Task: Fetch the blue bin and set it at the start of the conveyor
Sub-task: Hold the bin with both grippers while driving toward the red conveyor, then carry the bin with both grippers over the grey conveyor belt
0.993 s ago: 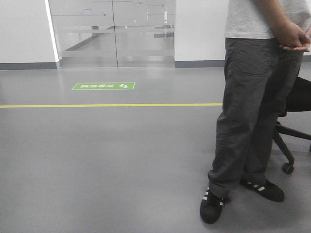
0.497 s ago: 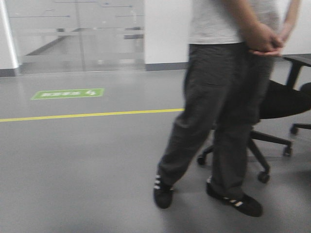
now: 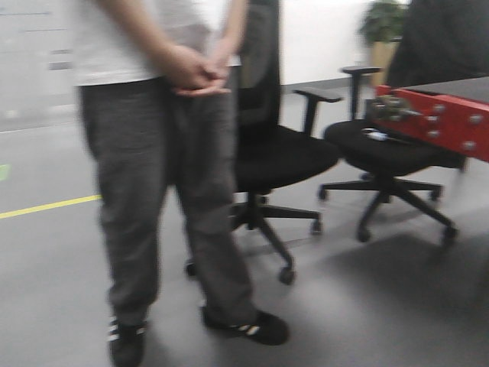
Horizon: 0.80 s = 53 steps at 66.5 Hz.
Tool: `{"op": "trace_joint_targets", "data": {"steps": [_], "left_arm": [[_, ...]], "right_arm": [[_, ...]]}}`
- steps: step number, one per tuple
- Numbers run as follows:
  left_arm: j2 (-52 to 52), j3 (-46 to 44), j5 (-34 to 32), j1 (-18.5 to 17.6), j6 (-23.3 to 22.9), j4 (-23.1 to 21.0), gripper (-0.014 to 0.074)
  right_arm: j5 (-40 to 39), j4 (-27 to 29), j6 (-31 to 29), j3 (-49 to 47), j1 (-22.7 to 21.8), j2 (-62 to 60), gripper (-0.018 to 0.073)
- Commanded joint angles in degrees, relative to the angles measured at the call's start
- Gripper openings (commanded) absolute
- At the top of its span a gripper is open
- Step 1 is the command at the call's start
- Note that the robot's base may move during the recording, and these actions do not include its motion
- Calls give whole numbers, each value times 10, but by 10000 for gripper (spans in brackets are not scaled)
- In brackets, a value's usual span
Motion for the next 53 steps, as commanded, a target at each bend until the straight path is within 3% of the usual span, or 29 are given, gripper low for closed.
{"op": "trace_joint_targets", "data": {"steps": [1, 21, 53], "left_arm": [[-8, -5, -29, 1, -5, -16, -111], [-8, -5, -29, 1, -5, -16, -111], [-8, -5, -29, 1, -5, -16, -111]], "right_arm": [[-43, -10, -14, -3, -4, -5, -153], [-83, -10, -14, -3, -4, -5, -153], [-84, -10, -14, -3, -4, -5, -153]]}}
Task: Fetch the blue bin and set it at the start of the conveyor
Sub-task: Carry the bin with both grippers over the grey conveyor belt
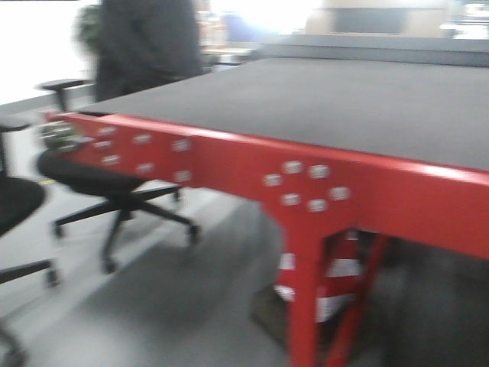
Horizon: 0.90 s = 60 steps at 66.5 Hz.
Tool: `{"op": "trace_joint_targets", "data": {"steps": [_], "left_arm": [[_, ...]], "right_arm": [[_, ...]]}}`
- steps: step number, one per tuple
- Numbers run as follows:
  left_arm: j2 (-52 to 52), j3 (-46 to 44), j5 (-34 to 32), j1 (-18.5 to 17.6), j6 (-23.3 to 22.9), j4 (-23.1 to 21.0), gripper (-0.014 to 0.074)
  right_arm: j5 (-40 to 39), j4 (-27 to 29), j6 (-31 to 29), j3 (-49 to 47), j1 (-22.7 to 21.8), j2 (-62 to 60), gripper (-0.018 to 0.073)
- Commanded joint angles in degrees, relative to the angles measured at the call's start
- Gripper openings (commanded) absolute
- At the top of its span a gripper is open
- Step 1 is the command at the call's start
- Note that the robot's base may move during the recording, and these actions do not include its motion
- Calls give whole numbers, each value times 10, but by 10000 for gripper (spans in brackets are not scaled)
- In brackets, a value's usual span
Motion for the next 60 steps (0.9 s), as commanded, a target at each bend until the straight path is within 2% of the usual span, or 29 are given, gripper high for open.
{"op": "trace_joint_targets", "data": {"steps": [1, 60], "left_arm": [[-8, -5, -19, 0, -5, -17, -111], [-8, -5, -19, 0, -5, -16, -111]], "right_arm": [[-34, -7, -11, -4, -4, -5, -153], [-34, -7, -11, -4, -4, -5, -153]]}}
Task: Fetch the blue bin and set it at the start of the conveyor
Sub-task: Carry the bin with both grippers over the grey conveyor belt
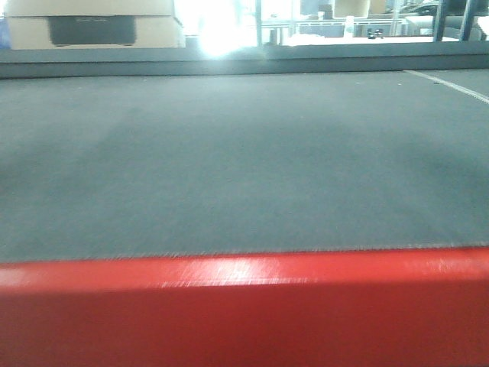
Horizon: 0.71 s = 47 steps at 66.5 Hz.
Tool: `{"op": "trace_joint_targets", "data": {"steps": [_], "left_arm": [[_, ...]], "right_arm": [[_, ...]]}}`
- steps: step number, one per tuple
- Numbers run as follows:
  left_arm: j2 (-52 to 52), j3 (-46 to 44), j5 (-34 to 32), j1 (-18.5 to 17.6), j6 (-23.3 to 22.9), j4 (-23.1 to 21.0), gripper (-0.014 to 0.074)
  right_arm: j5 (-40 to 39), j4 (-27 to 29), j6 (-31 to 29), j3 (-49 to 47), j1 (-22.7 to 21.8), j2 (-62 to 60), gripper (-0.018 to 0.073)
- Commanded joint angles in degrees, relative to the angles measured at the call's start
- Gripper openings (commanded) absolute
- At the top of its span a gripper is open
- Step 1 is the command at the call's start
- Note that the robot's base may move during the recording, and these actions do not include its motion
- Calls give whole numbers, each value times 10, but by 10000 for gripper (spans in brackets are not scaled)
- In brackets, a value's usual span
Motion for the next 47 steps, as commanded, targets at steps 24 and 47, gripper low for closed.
{"op": "trace_joint_targets", "data": {"steps": [24, 47], "left_arm": [[-8, -5, -19, 0, -5, -16, -111], [-8, -5, -19, 0, -5, -16, -111]], "right_arm": [[-31, -6, -11, -4, -2, -5, -153], [-31, -6, -11, -4, -2, -5, -153]]}}
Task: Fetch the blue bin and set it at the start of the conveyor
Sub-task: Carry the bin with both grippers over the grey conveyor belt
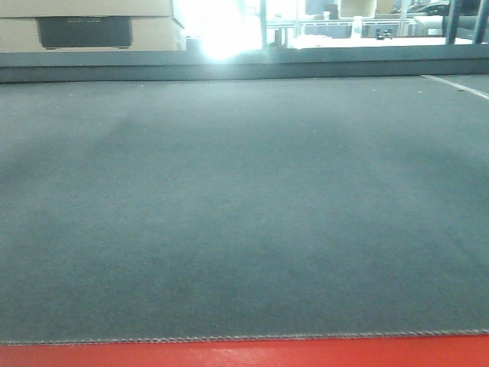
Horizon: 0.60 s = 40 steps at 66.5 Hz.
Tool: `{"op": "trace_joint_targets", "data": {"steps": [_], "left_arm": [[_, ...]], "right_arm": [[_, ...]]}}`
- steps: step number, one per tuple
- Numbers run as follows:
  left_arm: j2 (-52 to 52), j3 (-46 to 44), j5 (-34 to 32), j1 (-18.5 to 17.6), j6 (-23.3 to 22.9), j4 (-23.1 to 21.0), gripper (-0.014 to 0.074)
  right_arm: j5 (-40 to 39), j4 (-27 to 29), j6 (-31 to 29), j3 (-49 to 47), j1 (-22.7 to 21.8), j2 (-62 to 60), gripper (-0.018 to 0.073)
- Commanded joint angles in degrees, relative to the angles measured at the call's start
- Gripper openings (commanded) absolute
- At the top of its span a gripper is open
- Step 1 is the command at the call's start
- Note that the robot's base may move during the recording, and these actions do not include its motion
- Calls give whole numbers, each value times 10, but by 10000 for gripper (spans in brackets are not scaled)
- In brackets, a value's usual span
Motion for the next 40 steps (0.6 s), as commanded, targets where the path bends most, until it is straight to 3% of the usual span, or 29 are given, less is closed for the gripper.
{"op": "trace_joint_targets", "data": {"steps": [1, 40], "left_arm": [[-8, -5, -19, 0, -4, -16, -111], [-8, -5, -19, 0, -4, -16, -111]], "right_arm": [[-30, -6, -10, -4, -2, -5, -153], [-30, -6, -10, -4, -2, -5, -153]]}}
